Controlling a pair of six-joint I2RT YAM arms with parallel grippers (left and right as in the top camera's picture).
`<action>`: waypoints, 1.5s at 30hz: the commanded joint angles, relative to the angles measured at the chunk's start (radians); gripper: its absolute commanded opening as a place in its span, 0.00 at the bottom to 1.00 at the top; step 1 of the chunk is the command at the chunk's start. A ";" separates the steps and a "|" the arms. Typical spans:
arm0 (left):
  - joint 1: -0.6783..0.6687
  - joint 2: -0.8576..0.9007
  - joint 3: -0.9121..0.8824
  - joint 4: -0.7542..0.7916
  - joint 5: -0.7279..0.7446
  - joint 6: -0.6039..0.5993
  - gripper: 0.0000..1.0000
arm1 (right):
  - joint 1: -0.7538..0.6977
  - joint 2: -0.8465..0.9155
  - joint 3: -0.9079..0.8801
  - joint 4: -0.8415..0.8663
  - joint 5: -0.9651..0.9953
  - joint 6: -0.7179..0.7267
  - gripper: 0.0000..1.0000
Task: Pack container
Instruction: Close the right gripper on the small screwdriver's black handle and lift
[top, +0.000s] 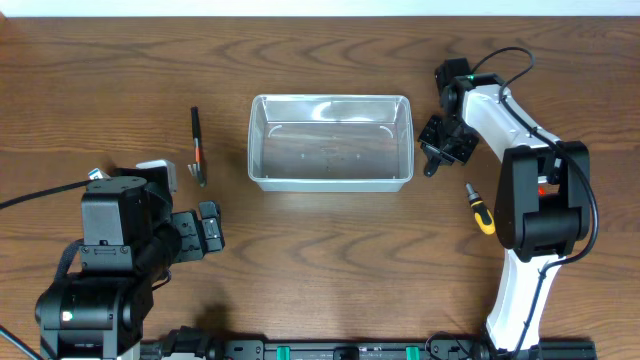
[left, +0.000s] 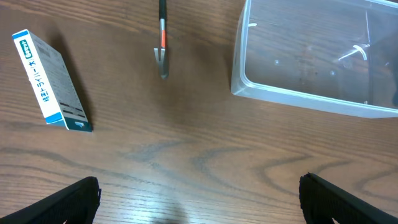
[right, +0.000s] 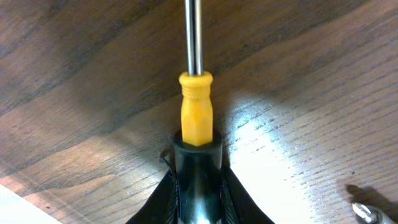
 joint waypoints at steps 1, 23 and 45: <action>0.005 -0.001 0.006 -0.003 -0.002 0.017 0.98 | 0.005 0.018 -0.027 -0.005 0.021 0.001 0.11; 0.005 -0.001 0.006 -0.003 -0.002 0.017 0.98 | 0.005 0.018 -0.027 -0.001 0.021 -0.019 0.01; 0.005 -0.001 0.006 -0.003 -0.002 0.017 0.98 | 0.002 -0.005 -0.027 0.025 0.050 -0.137 0.01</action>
